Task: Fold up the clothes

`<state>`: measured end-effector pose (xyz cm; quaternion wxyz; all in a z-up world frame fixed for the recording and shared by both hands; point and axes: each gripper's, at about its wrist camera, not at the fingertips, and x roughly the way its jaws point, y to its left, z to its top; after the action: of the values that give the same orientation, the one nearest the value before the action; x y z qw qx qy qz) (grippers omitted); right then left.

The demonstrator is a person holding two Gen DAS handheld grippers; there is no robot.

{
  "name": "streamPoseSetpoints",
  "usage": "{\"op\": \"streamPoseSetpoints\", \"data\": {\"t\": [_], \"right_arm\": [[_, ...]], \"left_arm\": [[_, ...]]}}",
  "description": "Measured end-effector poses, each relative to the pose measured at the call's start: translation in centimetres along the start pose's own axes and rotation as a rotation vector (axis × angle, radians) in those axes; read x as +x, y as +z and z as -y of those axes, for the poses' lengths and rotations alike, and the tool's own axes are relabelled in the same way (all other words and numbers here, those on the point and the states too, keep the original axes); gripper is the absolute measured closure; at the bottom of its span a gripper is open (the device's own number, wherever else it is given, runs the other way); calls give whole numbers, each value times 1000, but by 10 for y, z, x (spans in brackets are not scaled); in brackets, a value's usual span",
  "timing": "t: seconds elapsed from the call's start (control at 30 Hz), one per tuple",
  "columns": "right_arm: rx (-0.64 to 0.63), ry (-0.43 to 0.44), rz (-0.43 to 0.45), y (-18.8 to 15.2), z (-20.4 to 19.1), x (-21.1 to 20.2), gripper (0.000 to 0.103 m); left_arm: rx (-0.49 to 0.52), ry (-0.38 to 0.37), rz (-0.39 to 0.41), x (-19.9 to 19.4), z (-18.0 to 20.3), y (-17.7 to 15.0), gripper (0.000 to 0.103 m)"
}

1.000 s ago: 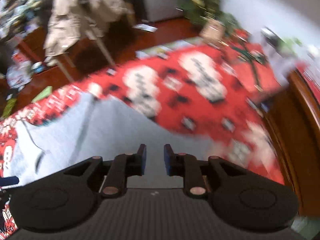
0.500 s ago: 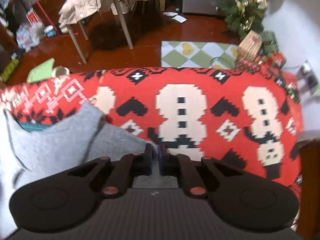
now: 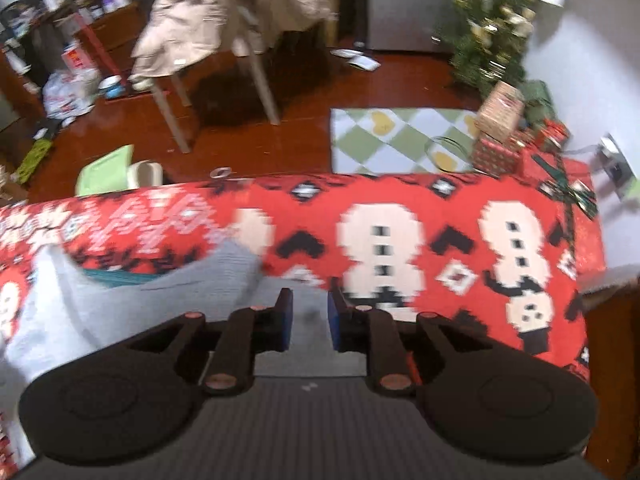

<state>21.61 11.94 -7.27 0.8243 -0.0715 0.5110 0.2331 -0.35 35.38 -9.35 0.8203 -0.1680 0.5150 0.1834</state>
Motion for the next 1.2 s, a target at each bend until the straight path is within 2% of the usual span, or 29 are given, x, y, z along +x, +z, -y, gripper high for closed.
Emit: {"op": "streamPoseSetpoints", "data": {"t": [0.23, 0.4, 0.6, 0.67, 0.7, 0.73, 0.83, 1.1, 1.2], "right_arm": [[-130, 116, -22, 4, -78, -9, 81], [-215, 184, -42, 5, -138, -2, 81], [-287, 225, -63, 12, -186, 6, 81], [-311, 237, -70, 15, -199, 10, 81], [-324, 243, -74, 17, -205, 13, 81], [-339, 250, -79, 19, -211, 17, 80], [-386, 269, -94, 26, -229, 29, 73], [-547, 284, -106, 35, -277, 67, 74], [-600, 275, -113, 40, -291, 83, 73]], "left_arm": [[59, 65, 15, -6, -19, -23, 62], [115, 42, 49, 6, -24, -14, 64], [108, 31, 16, 32, -28, -2, 75], [116, 23, 14, 35, -28, -3, 76], [119, 13, 13, 35, -28, -4, 85], [119, 1, 9, 34, -28, -5, 99], [81, 8, 10, 30, -30, -9, 99], [-156, 114, 107, -19, -64, -20, 100], [-203, 134, 123, -31, -73, -23, 99]]}}
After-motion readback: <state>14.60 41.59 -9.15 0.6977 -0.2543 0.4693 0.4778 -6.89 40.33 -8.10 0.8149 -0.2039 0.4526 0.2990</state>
